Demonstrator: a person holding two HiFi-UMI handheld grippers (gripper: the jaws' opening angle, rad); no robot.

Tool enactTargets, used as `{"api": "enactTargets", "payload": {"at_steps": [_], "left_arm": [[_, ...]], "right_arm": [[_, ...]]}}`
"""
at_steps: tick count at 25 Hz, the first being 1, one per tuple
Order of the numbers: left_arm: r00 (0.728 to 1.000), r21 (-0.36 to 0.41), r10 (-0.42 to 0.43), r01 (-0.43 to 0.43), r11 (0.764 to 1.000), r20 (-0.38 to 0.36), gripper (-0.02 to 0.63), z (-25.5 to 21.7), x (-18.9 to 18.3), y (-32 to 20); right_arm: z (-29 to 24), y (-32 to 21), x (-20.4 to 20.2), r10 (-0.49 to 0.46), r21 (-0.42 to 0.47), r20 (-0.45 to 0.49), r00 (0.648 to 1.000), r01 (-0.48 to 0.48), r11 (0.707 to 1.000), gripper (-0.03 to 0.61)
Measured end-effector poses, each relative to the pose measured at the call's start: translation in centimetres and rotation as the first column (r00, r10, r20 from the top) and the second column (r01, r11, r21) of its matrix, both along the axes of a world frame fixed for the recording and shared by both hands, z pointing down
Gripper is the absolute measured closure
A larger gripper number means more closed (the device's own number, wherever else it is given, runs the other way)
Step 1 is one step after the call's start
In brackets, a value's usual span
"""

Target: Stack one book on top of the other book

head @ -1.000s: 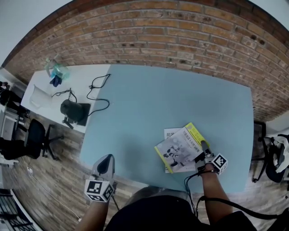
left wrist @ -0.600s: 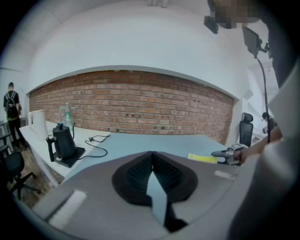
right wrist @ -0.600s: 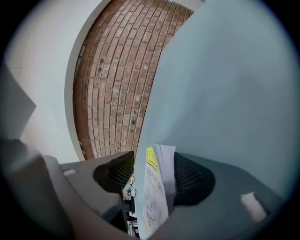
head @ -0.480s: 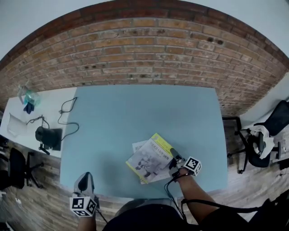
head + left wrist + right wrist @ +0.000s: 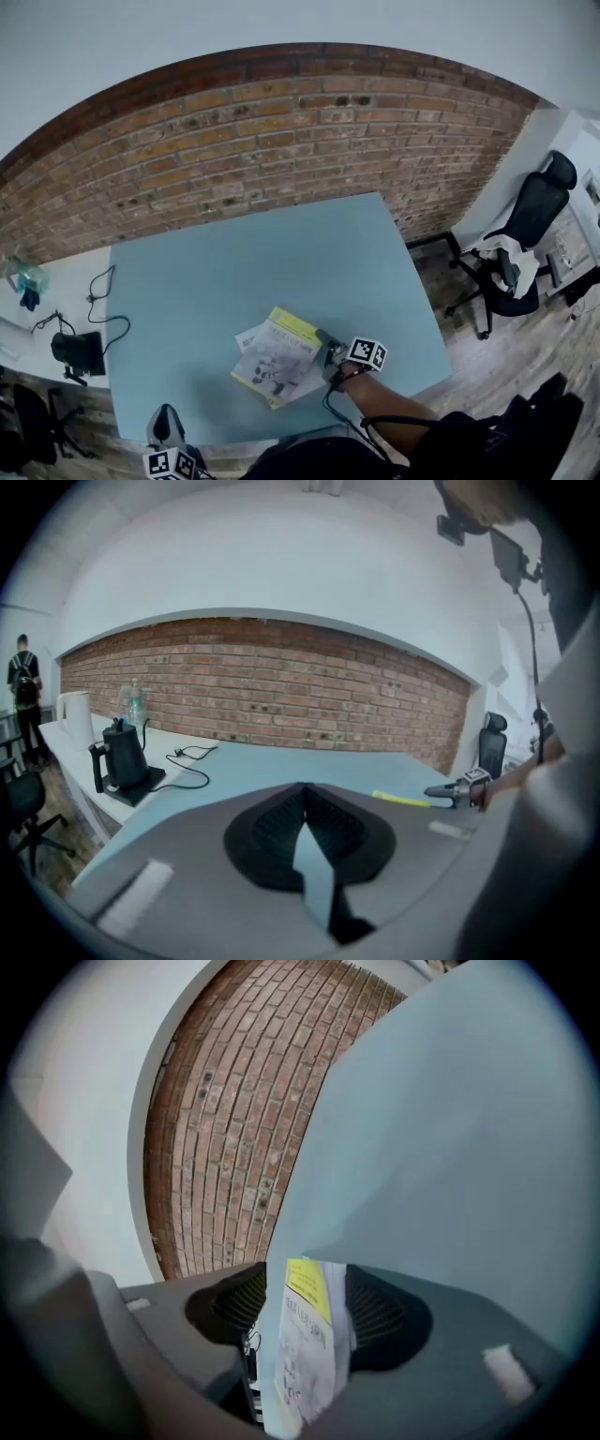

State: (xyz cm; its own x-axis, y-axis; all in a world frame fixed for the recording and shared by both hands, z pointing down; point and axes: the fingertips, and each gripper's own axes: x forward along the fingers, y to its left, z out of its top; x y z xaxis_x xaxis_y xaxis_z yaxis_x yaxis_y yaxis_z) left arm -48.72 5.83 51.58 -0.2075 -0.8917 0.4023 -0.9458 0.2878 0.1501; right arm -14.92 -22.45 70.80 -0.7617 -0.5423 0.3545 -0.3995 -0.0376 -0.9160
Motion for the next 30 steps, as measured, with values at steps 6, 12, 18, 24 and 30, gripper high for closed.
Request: {"api": "enactTargets", "payload": {"at_steps": [6,12,18,24,30], "left_arm": [[1.0,0.017,0.02,-0.02,1.0,-0.004,0.609,0.1,1.1,-1.0],[0.998,0.004,0.062,-0.062,0.998,0.004,0.609,0.9,2.7,-2.1],[0.995,0.037,0.101,-0.101,0.994,-0.003,0.609,0.3,4.8,-4.9],[0.988,0.067,0.155,-0.153,0.986,-0.014,0.609,0.4,7.5,-7.0],[0.975,0.081,0.221,-0.22,0.972,-0.004,0.609,0.5,9.7,-9.5]], "right_arm": [[-0.9,-0.5,1.3,0.013,0.021,0.001,1.0,-0.013,1.0,0.316],[-2.2,-0.3,3.9,0.013,0.035,-0.001,1.0,-0.013,0.999,0.316],[-3.8,-0.8,5.7,-0.04,0.092,-0.062,0.997,0.046,0.995,0.316],[-6.9,-0.6,5.9,-0.187,0.278,-0.291,0.938,0.27,0.922,0.316],[-10.4,-0.4,6.3,-0.206,0.437,-0.505,0.838,0.454,0.777,0.319]]}}
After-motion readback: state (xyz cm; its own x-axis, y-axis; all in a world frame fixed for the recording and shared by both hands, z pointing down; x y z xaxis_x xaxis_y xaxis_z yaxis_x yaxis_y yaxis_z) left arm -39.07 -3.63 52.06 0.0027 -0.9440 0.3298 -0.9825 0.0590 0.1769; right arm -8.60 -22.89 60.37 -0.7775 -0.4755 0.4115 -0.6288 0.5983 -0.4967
